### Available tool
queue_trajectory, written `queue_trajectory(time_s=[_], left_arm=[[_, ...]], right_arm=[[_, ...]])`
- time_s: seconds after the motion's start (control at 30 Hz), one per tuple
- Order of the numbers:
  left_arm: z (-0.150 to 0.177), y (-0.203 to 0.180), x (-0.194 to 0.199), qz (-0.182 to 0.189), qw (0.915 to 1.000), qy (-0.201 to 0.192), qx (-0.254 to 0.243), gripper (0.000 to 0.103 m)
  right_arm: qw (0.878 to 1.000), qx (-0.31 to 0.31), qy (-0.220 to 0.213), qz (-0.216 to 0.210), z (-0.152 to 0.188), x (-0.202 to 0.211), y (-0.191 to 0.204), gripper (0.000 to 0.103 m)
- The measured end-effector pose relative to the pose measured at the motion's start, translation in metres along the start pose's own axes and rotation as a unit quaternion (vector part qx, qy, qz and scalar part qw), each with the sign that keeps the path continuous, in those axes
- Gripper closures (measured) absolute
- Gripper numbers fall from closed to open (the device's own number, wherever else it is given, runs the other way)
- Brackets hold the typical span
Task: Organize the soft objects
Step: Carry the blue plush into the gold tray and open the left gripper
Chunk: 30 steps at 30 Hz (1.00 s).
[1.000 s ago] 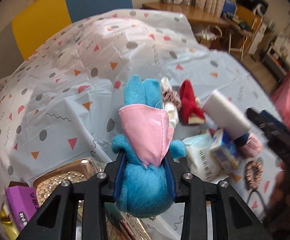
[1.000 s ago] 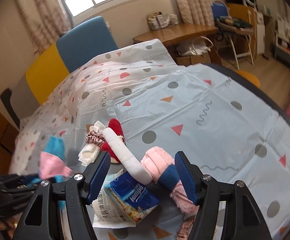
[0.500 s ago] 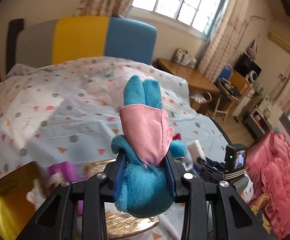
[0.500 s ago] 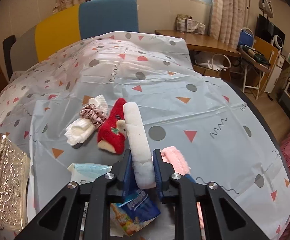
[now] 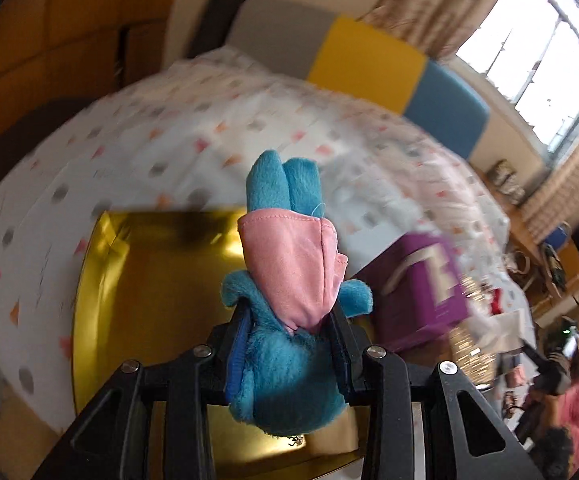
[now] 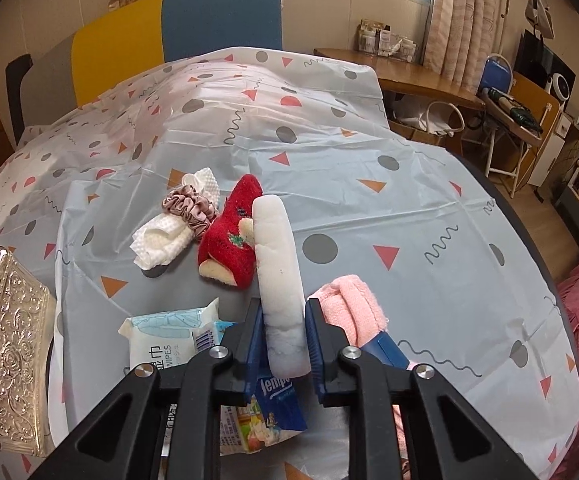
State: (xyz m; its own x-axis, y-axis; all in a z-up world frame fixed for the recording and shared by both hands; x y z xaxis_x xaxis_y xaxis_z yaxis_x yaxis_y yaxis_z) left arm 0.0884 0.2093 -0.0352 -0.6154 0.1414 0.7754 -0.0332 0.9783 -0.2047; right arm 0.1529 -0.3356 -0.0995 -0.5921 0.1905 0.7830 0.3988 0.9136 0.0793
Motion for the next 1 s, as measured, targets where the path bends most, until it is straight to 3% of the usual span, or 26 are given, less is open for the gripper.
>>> queue_trajectory(time_s=[0.17,0.5,0.57,0.63,0.7,0.83,1.0], left_arm=[[0.027,0.028,-0.037,-0.012,0.9982,0.046,0.038,0.066],[-0.008,0.016,-0.095,-0.038,0.9973,0.061,0.013,0.059],[-0.007,0.015,-0.099,-0.047,0.9968,0.064,0.011,0.048],[-0.004,0.016,-0.095,-0.051,0.9969,0.057,0.016,0.039],[0.0,0.017,-0.086,-0.078,0.9959,0.044,0.012,0.031],[0.012,0.018,-0.057,-0.12,0.9927,0.006,0.001,0.028],[0.033,0.015,-0.025,-0.142,0.9894,-0.028,-0.008,0.016]], right_arm=[[1.0,0.02,-0.004,0.007,0.003,0.0,0.006,0.084],[1.0,0.023,0.006,0.016,0.007,-0.005,0.005,0.084],[0.999,0.025,0.009,0.018,0.007,-0.007,0.005,0.084],[0.999,0.026,0.009,0.019,0.008,-0.007,0.005,0.084],[0.999,0.025,0.008,0.019,0.007,-0.007,0.005,0.084],[1.0,0.017,0.001,0.014,0.004,-0.003,0.005,0.085],[1.0,-0.004,-0.01,-0.005,-0.002,0.005,0.001,0.085]])
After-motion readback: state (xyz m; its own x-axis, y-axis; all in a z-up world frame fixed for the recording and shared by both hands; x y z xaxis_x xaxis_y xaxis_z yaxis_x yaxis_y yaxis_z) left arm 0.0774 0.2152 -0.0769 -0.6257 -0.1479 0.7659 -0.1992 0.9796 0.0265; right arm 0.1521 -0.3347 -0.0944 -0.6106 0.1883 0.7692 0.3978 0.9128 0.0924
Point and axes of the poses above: each gripper's, at about its wrist camera, not at the fingertips, and x roughly against the way its jaws point, y to its left, z to its underside, the point moved 4 cm from there along -x, roughly the way its jaws point, and after that the axes turned 10 degrees about -x, right-handed, at the moved point
